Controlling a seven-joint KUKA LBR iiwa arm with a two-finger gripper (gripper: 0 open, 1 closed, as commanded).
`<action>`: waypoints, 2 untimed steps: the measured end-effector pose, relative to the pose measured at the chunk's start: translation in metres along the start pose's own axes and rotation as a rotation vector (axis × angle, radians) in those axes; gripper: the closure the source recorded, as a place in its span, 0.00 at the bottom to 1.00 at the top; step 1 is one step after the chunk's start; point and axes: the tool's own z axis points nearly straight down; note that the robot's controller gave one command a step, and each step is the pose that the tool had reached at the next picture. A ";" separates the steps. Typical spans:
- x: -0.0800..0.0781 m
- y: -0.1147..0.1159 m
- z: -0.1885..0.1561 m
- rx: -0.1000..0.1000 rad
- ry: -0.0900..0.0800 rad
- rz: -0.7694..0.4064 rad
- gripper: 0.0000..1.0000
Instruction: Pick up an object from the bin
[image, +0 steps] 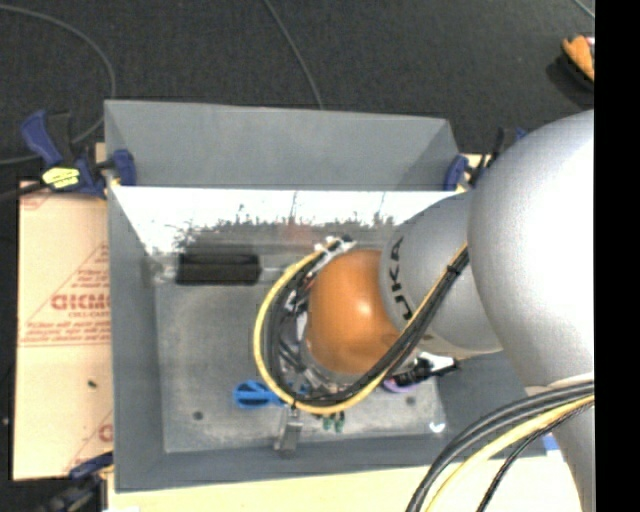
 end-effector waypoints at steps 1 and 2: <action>-0.011 0.005 0.010 -0.004 -0.010 0.039 0.00; 0.000 -0.001 0.000 0.001 0.001 0.002 1.00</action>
Offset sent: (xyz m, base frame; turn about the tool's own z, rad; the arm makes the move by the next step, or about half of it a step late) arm 0.0000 0.0000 0.0000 0.0000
